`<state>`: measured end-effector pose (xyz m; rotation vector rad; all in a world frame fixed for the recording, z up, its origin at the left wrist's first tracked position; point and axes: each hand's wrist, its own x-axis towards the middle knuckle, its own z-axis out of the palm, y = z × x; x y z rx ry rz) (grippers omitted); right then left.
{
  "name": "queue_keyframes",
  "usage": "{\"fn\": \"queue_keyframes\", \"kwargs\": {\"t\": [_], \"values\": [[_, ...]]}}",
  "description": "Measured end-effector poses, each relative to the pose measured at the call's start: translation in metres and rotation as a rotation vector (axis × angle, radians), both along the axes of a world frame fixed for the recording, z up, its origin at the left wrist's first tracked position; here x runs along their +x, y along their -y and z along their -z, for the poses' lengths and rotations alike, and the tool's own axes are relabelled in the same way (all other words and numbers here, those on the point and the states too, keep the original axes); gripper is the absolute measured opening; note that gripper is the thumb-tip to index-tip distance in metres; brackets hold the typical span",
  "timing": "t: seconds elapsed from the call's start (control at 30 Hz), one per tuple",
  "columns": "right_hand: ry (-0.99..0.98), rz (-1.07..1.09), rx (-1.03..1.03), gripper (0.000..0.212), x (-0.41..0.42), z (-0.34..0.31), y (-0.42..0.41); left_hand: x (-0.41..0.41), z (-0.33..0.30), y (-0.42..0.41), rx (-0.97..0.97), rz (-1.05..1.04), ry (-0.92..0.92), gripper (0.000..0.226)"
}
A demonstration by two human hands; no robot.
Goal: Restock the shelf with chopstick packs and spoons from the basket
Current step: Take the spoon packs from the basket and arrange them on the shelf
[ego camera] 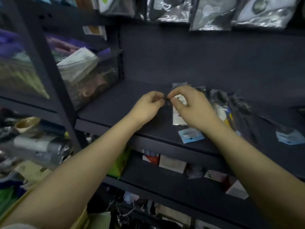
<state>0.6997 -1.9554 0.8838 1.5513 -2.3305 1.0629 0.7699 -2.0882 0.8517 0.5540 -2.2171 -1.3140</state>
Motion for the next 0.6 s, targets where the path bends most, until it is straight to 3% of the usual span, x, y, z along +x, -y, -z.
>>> {"fn": "queue_keyframes", "kwargs": {"t": [0.1, 0.2, 0.37, 0.47, 0.53, 0.6], "values": [[-0.094, -0.119, 0.002, 0.018, 0.042, 0.011, 0.026, 0.08, 0.013, 0.016, -0.377, -0.096, -0.102, 0.025], [-0.106, -0.248, 0.01, 0.022, 0.1, 0.03, 0.056, 0.173, 0.038, 0.038, -0.528, -0.098, -0.052, 0.029], [0.055, -0.471, 0.169, 0.023, 0.205, 0.109, 0.134, 0.312, 0.126, 0.103, -0.46, -0.169, 0.353, 0.038], [0.139, -0.497, 0.486, 0.024, 0.262, 0.191, 0.19, 0.385, 0.187, 0.145, -0.389, -0.219, 0.6, 0.035], [0.203, -0.456, 0.696, 0.035, 0.293, 0.247, 0.216, 0.425, 0.224, 0.168, -0.373, -0.175, 0.71, 0.043], [0.267, -0.404, 0.826, 0.048, 0.315, 0.298, 0.236, 0.452, 0.258, 0.185, -0.351, -0.119, 0.786, 0.037]]}}
